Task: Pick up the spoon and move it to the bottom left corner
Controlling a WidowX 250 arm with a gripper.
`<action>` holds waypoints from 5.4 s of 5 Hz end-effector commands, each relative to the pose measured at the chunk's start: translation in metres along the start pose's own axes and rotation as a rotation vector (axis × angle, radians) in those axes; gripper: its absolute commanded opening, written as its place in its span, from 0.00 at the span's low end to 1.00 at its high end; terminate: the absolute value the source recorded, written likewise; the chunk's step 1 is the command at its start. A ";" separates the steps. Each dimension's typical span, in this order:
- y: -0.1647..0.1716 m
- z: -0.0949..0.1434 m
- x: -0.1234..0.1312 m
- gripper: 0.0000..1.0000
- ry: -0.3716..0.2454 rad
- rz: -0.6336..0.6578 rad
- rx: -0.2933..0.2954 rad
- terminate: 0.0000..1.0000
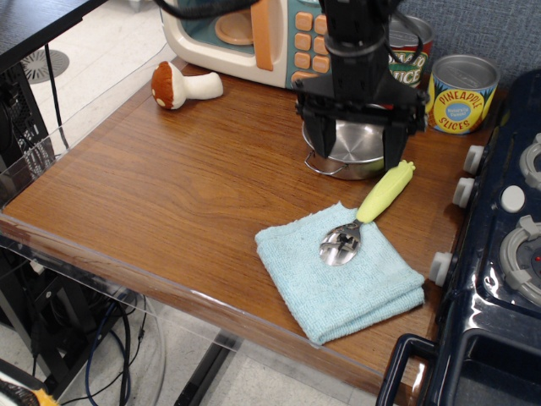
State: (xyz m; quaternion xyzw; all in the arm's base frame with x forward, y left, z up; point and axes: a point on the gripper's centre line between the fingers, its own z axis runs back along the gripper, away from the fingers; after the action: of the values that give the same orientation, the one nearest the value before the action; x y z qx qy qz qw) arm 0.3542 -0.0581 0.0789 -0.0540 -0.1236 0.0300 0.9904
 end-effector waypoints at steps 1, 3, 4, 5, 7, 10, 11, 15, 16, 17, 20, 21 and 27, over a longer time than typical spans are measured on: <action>-0.011 -0.006 -0.004 1.00 -0.012 -0.049 -0.002 0.00; -0.004 -0.030 0.004 1.00 0.028 -0.043 0.044 0.00; -0.010 -0.040 0.011 1.00 0.044 -0.066 0.066 0.00; -0.020 -0.053 0.013 1.00 0.075 -0.092 0.063 0.00; -0.030 -0.062 0.012 0.00 0.095 -0.120 0.100 0.00; -0.044 -0.038 0.011 0.00 0.058 -0.177 0.024 0.00; -0.050 -0.019 0.010 0.00 0.021 -0.204 0.007 0.00; 0.077 0.053 0.010 0.00 -0.071 0.123 0.042 0.00; 0.127 0.058 0.007 0.00 -0.082 0.239 0.044 0.00; 0.165 0.062 0.003 0.00 -0.080 0.288 0.093 0.00; 0.243 0.027 -0.024 0.00 0.083 0.138 0.175 0.00; 0.254 0.018 -0.027 0.00 0.093 0.102 0.164 0.00; 0.253 -0.003 -0.020 1.00 0.172 0.020 0.200 0.00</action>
State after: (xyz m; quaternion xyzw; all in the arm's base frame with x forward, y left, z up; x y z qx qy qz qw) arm 0.3251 0.1861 0.0133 0.0253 0.0015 0.0526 0.9983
